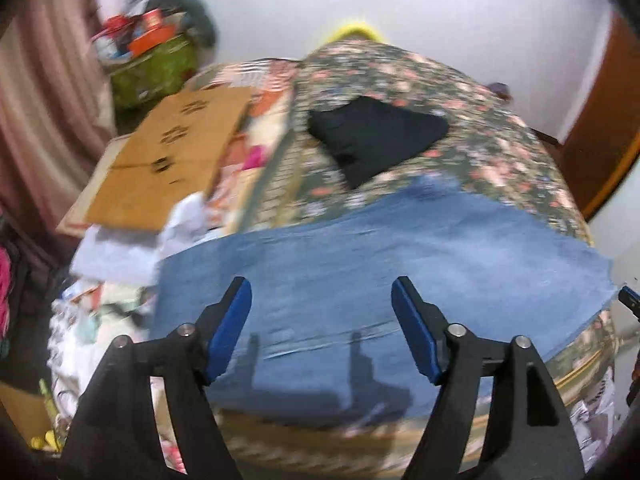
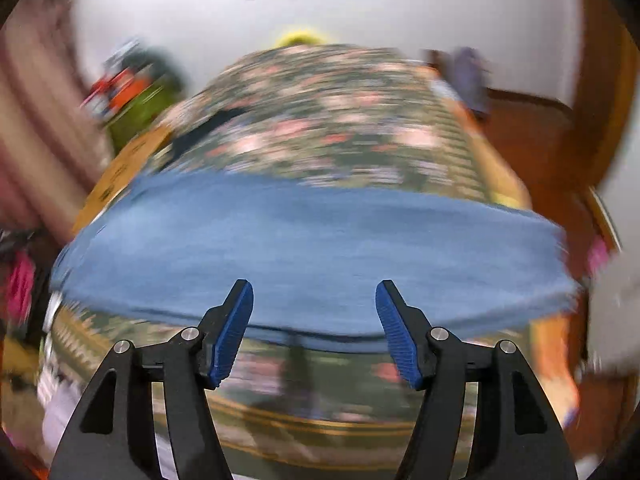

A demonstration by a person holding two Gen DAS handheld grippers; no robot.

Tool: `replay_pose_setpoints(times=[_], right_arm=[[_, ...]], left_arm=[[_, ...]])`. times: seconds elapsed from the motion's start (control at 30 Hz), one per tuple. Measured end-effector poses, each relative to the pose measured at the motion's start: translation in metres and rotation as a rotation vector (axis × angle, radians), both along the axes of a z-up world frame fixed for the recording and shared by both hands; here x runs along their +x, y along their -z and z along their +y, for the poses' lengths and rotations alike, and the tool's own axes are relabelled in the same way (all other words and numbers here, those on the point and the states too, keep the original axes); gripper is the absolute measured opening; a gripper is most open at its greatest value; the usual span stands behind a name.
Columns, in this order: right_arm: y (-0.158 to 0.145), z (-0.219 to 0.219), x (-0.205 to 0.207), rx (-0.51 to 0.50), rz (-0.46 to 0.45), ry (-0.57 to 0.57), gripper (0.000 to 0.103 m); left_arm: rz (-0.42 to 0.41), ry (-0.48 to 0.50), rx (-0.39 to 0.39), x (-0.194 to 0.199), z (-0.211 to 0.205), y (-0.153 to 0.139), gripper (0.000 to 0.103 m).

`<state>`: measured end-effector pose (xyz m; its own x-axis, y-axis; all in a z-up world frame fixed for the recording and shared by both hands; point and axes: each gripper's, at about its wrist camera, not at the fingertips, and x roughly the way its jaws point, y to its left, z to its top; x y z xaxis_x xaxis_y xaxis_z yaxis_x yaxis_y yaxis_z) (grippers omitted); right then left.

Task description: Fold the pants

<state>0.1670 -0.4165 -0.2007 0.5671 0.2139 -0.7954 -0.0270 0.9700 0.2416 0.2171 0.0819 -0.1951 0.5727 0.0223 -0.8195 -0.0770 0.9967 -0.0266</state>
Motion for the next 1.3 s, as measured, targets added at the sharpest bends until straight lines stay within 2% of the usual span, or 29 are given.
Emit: replay_pose_setpoints(times=[0.1, 0.27, 0.4, 0.5, 0.57, 0.6, 0.63, 0.7, 0.73, 0.87, 1.03, 1.1, 1.17, 1.3], right_arm=[[0.012, -0.057, -0.003, -0.017, 0.012, 0.155, 0.06], [0.043, -0.124, 0.005, 0.005, 0.06, 0.348, 0.06], [0.064, -0.14, 0.017, 0.054, 0.08, 0.37, 0.06], [0.077, -0.142, 0.026, 0.103, 0.083, 0.368, 0.059], [0.078, -0.143, 0.026, 0.108, 0.062, 0.378, 0.045], [0.077, -0.141, 0.024, 0.092, 0.048, 0.383, 0.038], [0.078, -0.141, 0.024, 0.079, 0.041, 0.386, 0.026], [0.076, -0.141, 0.022, 0.066, 0.021, 0.39, 0.016], [0.075, -0.143, 0.021, 0.059, 0.016, 0.385, 0.007], [0.071, -0.148, 0.017, 0.016, -0.011, 0.367, 0.005], [0.082, -0.152, 0.023, 0.011, 0.068, 0.353, 0.007], [0.071, -0.156, 0.022, -0.016, 0.092, 0.369, 0.02], [0.061, -0.161, 0.015, 0.009, 0.083, 0.391, 0.048], [0.055, -0.162, -0.003, 0.093, 0.059, 0.403, 0.058]], left_arm=[[0.027, 0.074, -0.015, 0.023, -0.05, 0.009, 0.075], [0.109, 0.179, 0.006, 0.046, -0.119, 0.043, 0.075], [0.171, 0.222, -0.004, 0.053, -0.151, 0.069, 0.075], [0.157, 0.234, 0.078, 0.051, -0.173, 0.081, 0.087], [0.144, 0.253, 0.125, 0.047, -0.183, 0.084, 0.091], [0.142, 0.259, 0.129, 0.046, -0.186, 0.084, 0.091], [0.147, 0.264, 0.128, 0.047, -0.188, 0.085, 0.091], [0.158, 0.258, 0.121, 0.048, -0.187, 0.084, 0.091], [0.161, 0.253, 0.112, 0.049, -0.186, 0.084, 0.091], [0.162, 0.254, 0.122, 0.047, -0.188, 0.084, 0.091], [0.18, 0.281, 0.083, 0.047, -0.194, 0.075, 0.091], [0.153, 0.3, 0.078, 0.047, -0.202, 0.064, 0.091], [0.127, 0.32, 0.071, 0.048, -0.211, 0.055, 0.091], [0.111, 0.354, 0.047, 0.055, -0.231, 0.05, 0.091]])
